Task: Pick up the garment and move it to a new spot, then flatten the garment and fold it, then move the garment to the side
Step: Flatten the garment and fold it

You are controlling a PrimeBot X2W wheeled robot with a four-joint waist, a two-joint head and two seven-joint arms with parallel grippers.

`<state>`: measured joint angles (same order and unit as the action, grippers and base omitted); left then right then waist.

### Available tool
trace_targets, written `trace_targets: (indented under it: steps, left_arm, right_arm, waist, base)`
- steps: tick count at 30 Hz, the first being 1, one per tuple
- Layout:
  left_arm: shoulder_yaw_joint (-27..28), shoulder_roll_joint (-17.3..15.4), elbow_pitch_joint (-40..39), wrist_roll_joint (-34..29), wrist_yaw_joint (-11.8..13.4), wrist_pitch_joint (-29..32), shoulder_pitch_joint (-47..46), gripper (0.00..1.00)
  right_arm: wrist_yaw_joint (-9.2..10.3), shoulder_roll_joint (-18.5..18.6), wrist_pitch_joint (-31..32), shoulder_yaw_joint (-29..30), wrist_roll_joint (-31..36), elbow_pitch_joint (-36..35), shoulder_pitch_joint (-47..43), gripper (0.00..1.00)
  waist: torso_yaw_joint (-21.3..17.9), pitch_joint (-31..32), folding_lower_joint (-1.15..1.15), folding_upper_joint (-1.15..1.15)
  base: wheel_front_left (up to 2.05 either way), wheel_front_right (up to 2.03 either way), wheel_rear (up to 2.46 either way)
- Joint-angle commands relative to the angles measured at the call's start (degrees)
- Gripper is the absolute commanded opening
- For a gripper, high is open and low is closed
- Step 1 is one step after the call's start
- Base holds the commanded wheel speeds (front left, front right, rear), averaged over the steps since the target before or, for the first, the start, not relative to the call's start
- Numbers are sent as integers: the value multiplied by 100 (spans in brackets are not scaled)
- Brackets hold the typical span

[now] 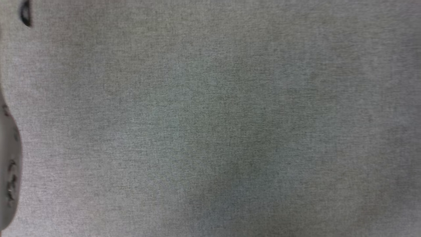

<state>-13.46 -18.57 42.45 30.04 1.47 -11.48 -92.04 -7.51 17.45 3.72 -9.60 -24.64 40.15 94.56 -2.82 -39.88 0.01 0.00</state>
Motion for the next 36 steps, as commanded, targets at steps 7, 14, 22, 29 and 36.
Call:
trace_targets:
  steps: [7,14,22,29,36]
  left_arm:
    - [37,220,502,188,-187,-205,428,0]
    - [91,311,797,324,-449,-337,1360,0]
    - [-7,420,605,261,-507,-377,3161,0]
    - [14,387,-7,252,-271,-378,4924,0]
    - [12,267,-974,364,18,-190,6641,0]
  right_arm:
    - [4,-30,-217,-555,-306,649,-216,0]
    - [4,76,-293,-1197,-761,808,-1069,0]
    - [4,328,-277,-1661,-1191,484,-2884,0]
    - [4,489,-250,-1737,-1323,138,-4530,0]
    - [4,591,-154,-1396,-1256,-446,-6095,0]
  waist:
    - [99,-3,-1,0]
    - [128,481,-1,0]
    - [157,1471,-1,0]
    - [132,2336,-1,0]
    - [153,2924,-1,0]
  base:
    - [0,0,0]
    - [0,0,0]
    - [0,0,0]
    - [0,0,0]
    - [0,0,0]
